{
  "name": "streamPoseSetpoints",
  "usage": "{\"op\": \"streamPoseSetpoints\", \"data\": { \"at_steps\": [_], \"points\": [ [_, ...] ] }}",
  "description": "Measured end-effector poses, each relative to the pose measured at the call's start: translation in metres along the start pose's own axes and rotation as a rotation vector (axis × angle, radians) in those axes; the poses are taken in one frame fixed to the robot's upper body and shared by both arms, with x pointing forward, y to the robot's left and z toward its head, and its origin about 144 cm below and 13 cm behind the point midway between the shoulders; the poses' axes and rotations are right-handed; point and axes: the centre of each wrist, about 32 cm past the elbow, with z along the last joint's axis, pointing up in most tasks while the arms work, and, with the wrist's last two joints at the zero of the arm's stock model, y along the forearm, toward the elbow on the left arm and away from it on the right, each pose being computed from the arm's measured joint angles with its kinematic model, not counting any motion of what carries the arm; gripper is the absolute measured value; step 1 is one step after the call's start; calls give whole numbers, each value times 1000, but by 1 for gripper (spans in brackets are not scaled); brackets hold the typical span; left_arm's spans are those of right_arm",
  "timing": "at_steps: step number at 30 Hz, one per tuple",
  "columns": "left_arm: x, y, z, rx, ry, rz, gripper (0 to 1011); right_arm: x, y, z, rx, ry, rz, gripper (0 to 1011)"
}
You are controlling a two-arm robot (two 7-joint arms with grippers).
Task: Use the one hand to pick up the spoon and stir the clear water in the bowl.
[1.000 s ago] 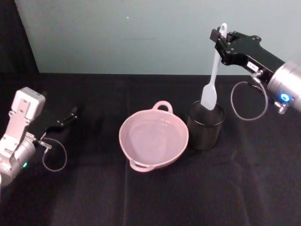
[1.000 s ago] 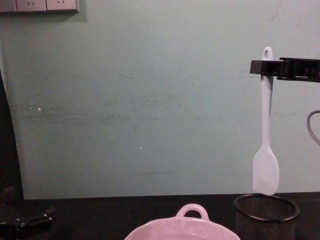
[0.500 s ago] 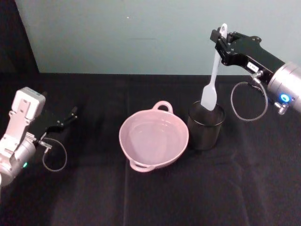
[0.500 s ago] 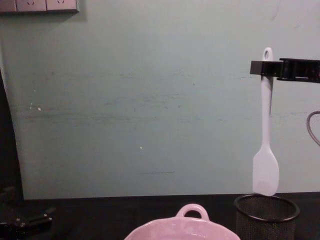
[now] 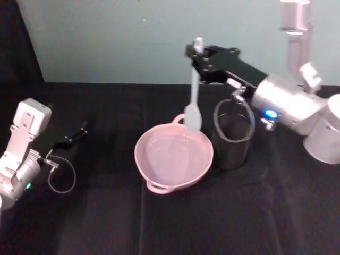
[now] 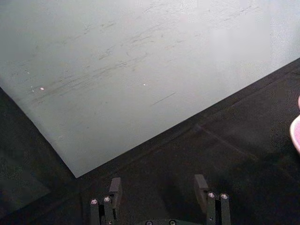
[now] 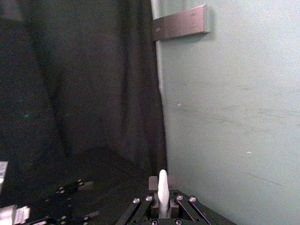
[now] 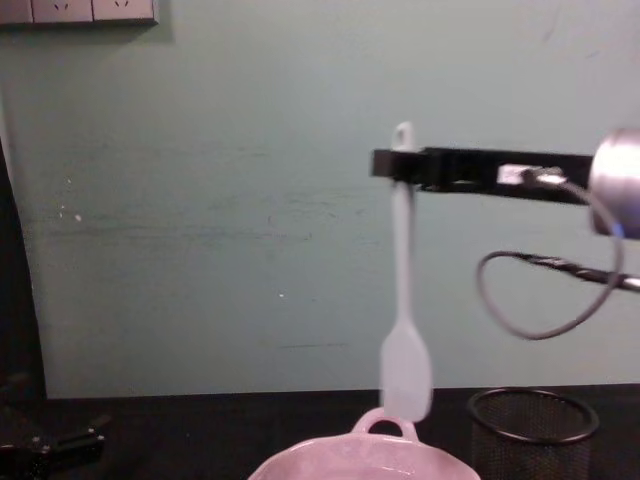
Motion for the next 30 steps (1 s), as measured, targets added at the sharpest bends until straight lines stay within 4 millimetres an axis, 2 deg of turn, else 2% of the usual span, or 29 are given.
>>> {"op": "streamPoseSetpoints", "data": {
  "at_steps": [5, 11, 13, 21, 30],
  "points": [
    [0, 0, 0, 0, 0, 0, 1011, -4, 19, -17, -20, 0, 48, 119],
    [0, 0, 0, 0, 0, 0, 1011, -6, 27, -45, -21, -6, 80, 119],
    [0, 0, 0, 0, 0, 0, 1011, -8, 27, -57, -20, 2, 89, 120],
    [0, 0, 0, 0, 0, 0, 1011, -20, 20, -82, -24, 17, 105, 120],
    [0, 0, 0, 0, 0, 0, 1011, -33, 18, -92, -11, 31, 100, 120]
  ]
}}
